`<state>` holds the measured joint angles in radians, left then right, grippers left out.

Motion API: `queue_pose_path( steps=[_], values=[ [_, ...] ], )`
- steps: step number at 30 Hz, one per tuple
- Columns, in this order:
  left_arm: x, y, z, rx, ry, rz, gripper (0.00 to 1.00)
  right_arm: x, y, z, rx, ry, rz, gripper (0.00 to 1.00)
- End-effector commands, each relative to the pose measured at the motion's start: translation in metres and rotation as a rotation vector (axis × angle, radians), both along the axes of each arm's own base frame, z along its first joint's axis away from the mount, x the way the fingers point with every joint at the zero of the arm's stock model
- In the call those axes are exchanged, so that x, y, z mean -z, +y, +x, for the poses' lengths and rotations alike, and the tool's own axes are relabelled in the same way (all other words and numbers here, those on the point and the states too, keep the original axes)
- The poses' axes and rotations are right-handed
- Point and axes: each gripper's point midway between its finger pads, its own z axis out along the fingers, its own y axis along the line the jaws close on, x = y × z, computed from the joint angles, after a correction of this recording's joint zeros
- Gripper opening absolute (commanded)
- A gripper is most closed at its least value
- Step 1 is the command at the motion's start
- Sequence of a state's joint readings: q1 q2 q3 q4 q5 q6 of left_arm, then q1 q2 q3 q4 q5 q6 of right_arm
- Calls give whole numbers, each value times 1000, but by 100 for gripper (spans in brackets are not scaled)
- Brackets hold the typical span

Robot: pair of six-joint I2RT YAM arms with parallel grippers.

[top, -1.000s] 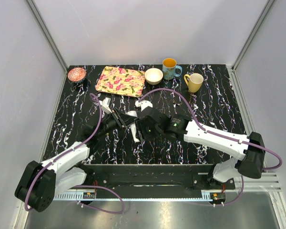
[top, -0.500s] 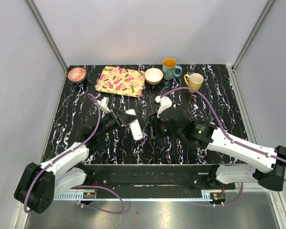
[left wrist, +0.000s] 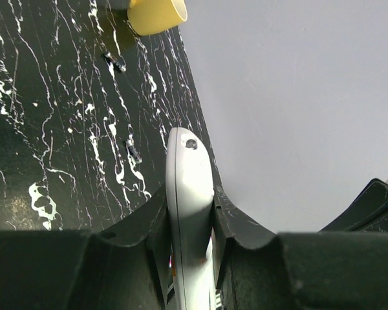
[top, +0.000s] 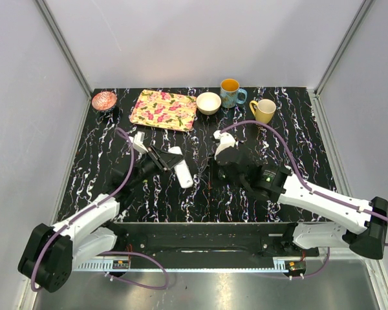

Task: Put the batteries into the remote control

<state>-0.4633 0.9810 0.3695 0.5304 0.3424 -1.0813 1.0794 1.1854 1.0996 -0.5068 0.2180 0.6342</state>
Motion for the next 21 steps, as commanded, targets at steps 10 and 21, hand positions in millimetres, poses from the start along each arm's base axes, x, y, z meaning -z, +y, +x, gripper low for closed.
queue_pose_path(
  steps=[10,21],
  values=[
    [-35,36,13,-310,-177,-79,0,-22,24,1,64,172,407,16],
    [-39,41,9,-353,-214,-82,0,-28,42,7,31,241,564,45]
  ],
)
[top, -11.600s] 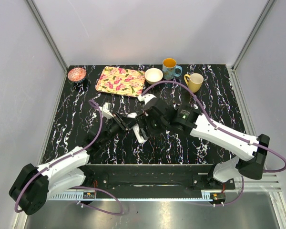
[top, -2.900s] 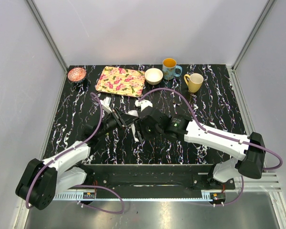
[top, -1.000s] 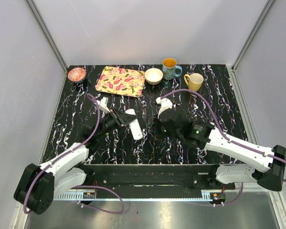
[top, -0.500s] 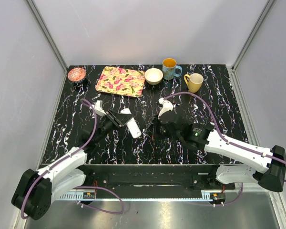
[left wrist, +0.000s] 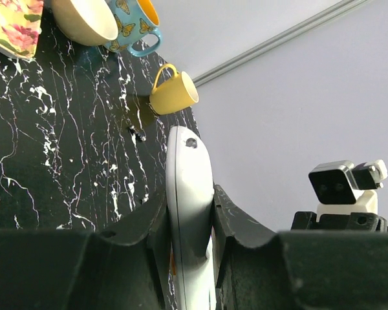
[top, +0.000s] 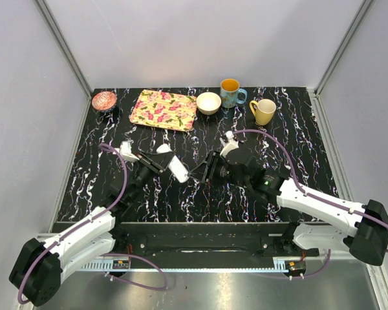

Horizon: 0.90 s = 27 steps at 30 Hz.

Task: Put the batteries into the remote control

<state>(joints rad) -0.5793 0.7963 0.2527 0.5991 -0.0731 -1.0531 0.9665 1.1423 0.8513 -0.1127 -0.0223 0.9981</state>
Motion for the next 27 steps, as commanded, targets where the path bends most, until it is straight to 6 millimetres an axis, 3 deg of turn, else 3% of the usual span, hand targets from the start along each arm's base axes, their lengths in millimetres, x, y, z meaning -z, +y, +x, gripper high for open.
queue_pose_path(
  steps=[1,8,27],
  values=[
    [-23,7,3,-51,-83,-34,0,-36,17,4,-22,-24,161,45],
    [-25,6,3,-51,-84,-38,0,-24,26,3,-41,21,158,44],
    [-29,3,-3,-28,-96,-70,0,-3,26,11,-28,66,128,45]
  ],
)
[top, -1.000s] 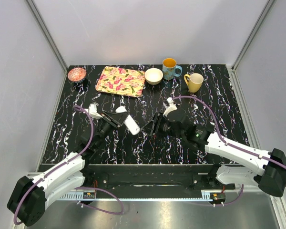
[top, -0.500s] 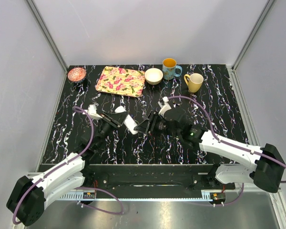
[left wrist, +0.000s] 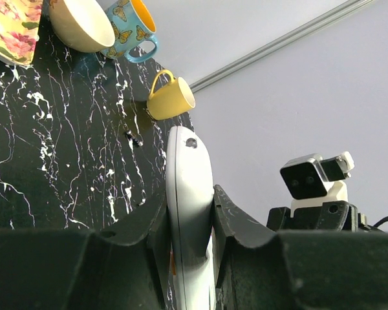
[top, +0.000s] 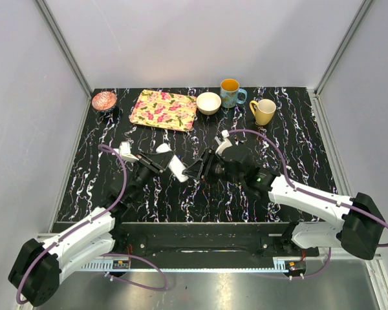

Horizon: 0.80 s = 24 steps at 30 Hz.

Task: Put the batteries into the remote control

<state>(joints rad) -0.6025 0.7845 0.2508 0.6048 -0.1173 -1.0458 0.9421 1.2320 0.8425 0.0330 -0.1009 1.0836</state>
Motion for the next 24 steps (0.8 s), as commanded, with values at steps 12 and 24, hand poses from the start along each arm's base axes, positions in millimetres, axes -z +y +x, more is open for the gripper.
queue_pose_path(
  steps=[12,24],
  values=[
    [-24,-1,-5,10,-80,-73,0,-4,6,4,-12,5,40,46],
    [-23,-3,-8,22,-75,-78,0,-5,9,8,-11,0,46,46]
  ],
)
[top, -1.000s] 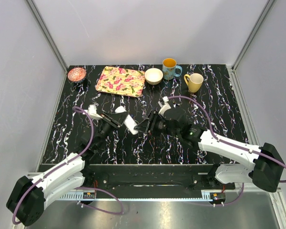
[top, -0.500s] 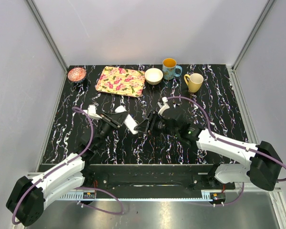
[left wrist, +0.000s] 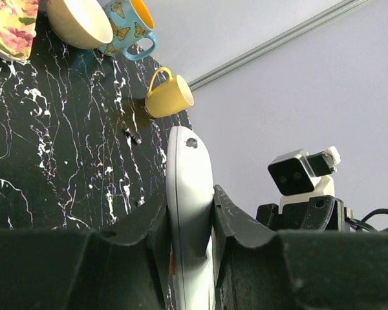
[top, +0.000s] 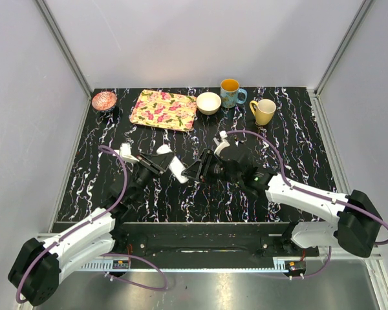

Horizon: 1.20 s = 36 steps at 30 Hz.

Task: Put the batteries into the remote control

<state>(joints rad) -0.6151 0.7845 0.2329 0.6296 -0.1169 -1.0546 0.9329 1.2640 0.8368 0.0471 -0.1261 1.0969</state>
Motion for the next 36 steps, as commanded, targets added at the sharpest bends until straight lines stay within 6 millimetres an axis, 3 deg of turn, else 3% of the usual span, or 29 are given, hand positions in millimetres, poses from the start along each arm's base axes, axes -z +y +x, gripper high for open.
queue_pose_path(
  steps=[1,36],
  values=[
    [-25,0,-4,8,-74,-65,0,-17,6,7,-2,-33,57,47],
    [-13,-12,-12,28,-62,-37,0,-56,5,15,24,-93,189,48]
  ],
)
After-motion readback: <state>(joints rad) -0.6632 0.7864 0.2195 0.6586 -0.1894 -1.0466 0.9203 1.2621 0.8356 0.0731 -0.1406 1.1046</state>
